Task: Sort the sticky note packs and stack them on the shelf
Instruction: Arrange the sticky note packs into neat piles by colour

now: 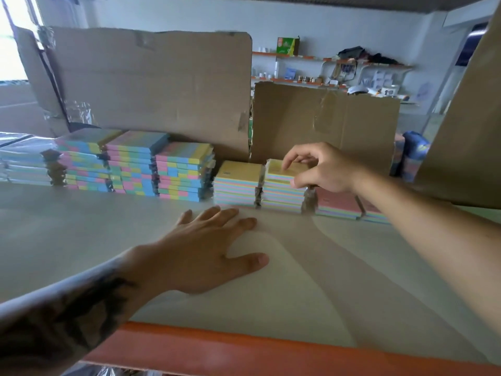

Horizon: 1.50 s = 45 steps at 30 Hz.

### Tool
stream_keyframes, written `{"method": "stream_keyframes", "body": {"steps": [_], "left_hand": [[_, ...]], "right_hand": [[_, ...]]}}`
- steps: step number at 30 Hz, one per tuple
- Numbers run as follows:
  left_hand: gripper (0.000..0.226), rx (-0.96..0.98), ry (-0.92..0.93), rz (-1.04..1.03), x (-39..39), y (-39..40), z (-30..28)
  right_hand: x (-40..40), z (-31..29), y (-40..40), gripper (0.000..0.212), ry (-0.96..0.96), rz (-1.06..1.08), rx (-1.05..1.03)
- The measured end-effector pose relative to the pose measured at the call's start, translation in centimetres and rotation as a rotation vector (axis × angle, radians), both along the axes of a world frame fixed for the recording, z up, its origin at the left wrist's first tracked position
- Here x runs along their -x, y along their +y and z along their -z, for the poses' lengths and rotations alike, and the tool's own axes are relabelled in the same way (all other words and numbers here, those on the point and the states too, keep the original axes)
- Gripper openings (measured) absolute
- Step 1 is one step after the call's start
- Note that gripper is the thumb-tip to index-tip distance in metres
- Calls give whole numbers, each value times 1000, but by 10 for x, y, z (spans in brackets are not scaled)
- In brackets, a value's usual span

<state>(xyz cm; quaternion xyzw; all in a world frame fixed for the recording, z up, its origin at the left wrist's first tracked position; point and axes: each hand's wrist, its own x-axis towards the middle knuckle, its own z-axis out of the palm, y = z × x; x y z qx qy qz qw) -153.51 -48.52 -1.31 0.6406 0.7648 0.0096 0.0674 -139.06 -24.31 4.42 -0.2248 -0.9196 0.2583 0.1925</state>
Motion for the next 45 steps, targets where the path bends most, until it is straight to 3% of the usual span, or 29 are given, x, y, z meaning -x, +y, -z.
{"method": "stream_keyframes", "body": {"steps": [8, 12, 18, 25, 28, 31, 33, 37, 41, 45], "left_hand": [[92, -14, 4, -24, -2, 0, -2], [91, -30, 63, -38, -10, 0, -7], [90, -69, 44, 46, -64, 16, -21], [80, -140, -26, 220, -166, 75, -28], [76, -127, -44, 289, -204, 101, -22], [72, -149, -39, 329, -232, 123, -18], [69, -167, -55, 332, -245, 134, -15], [65, -208, -74, 341, -245, 145, -2], [61, -315, -241, 364, -235, 146, 5], [29, -506, -304, 525, -229, 145, 9]], "right_hand": [[-3, 0, -6, 32, -36, -10, 15], [-22, -2, -17, 30, 46, 23, -168], [-112, -4, -30, 16, 41, 19, -266], [-256, 5, -23, 11, -84, 248, -201], [-301, 15, -16, 19, -187, 357, -111], [-323, 31, -13, 56, -293, 449, -148], [-330, 42, -14, 63, -266, 494, -158], [-335, 53, -18, 31, -127, 476, -193], [-335, 52, -28, 16, -48, 372, -111], [-327, 42, -44, 10, 105, 242, 114]]}}
